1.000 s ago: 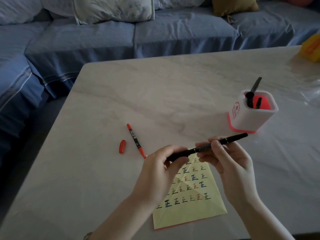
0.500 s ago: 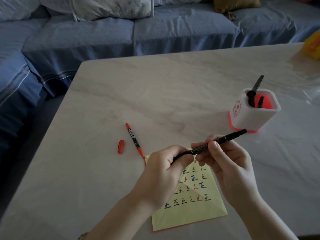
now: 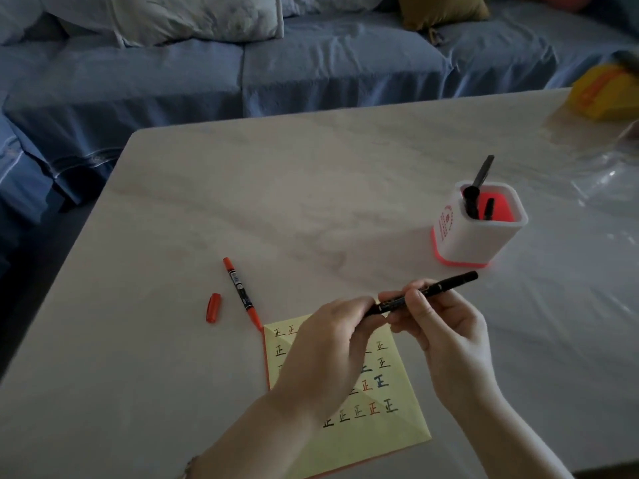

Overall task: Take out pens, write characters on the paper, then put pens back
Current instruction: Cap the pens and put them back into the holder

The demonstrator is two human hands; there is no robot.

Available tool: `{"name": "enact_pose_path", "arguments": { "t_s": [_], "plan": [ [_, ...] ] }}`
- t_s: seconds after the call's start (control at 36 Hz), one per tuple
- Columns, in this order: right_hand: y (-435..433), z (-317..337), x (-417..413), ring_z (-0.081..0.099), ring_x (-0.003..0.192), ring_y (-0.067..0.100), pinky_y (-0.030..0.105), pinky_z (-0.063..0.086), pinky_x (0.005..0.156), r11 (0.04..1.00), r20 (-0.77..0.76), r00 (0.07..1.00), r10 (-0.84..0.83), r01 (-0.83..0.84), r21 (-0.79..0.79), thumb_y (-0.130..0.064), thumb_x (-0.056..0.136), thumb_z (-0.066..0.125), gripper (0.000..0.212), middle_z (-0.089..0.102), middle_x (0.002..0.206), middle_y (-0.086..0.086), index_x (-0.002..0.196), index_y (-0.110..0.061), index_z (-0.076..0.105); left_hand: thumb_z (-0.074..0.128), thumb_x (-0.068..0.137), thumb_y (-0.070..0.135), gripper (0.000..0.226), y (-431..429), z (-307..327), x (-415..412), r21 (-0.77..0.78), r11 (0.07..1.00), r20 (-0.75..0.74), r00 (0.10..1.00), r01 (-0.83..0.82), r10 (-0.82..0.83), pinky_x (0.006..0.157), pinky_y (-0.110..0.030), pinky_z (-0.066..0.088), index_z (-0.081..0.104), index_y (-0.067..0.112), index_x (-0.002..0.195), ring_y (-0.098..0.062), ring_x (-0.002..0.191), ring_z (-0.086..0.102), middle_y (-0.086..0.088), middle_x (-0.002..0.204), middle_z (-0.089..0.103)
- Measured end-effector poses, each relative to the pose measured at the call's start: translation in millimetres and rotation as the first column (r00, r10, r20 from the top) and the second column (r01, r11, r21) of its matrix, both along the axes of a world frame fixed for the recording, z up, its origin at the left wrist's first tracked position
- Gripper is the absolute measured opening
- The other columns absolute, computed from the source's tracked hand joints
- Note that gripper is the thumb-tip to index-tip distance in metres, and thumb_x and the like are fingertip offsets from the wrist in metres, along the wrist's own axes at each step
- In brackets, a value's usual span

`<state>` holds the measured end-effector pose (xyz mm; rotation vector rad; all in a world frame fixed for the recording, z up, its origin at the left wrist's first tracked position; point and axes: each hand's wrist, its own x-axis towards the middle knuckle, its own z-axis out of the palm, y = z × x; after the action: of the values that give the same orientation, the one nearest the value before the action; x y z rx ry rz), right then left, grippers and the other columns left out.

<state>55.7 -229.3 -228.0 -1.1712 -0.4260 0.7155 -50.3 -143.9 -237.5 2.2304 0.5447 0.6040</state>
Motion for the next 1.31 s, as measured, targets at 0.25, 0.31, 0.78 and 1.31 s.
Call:
{"name": "enact_pose_path", "arguments": {
  "t_s": [0.25, 0.31, 0.78, 1.31],
  "plan": [
    [-6, -7, 31, 0.063, 0.060, 0.012, 0.023, 0.054, 0.062, 0.961, 0.307, 0.931, -0.195, 0.244, -0.129, 0.000, 0.086, 0.054, 0.016, 0.070, 0.067, 0.001, 0.078, -0.011, 0.064, 0.044, 0.094, 0.033, 0.027, 26, -33, 20, 0.136, 0.990, -0.183, 0.981, -0.040, 0.064, 0.089, -0.018, 0.043, 0.060, 0.021, 0.112, -0.003, 0.096, 0.055, 0.009, 0.105, 0.063],
    [-8, 0, 50, 0.065, 0.065, 0.017, 0.029, 0.054, 0.066, 0.921, 0.442, 0.836, -0.324, 0.386, -0.054, -0.015, 0.088, 0.056, 0.014, 0.069, 0.068, 0.004, 0.080, -0.024, 0.062, 0.058, 0.088, 0.021, 0.034, 35, -48, 18, 0.243, 0.966, -0.222, 0.964, -0.091, 0.147, 0.098, -0.021, 0.036, 0.056, 0.013, 0.121, -0.011, 0.109, 0.056, 0.002, 0.117, 0.061],
    [22, 1, 142, 0.051, 0.088, 0.032, 0.020, 0.027, 0.064, 0.661, 0.815, 0.579, -0.018, 0.619, -0.425, -0.005, 0.086, 0.051, 0.014, 0.053, 0.095, 0.013, 0.092, 0.001, 0.062, 0.038, 0.087, 0.035, 0.043, 49, -91, 4, 0.318, 0.942, -0.271, 0.942, -0.108, 0.199, 0.100, -0.026, 0.026, 0.064, 0.012, 0.111, -0.008, 0.120, 0.041, 0.000, 0.120, 0.062],
    [5, -13, 51, 0.054, 0.067, 0.008, 0.024, 0.042, 0.067, 0.800, 0.794, 0.585, 0.165, 0.391, -0.454, -0.007, 0.083, 0.057, 0.019, 0.061, 0.085, -0.003, 0.099, -0.012, 0.065, 0.033, 0.094, 0.037, 0.044, 55, -70, -4, 0.270, 0.951, -0.209, 0.955, -0.149, 0.209, 0.106, -0.023, 0.023, 0.052, 0.014, 0.127, -0.009, 0.129, 0.038, 0.003, 0.138, 0.046]
  ]
}}
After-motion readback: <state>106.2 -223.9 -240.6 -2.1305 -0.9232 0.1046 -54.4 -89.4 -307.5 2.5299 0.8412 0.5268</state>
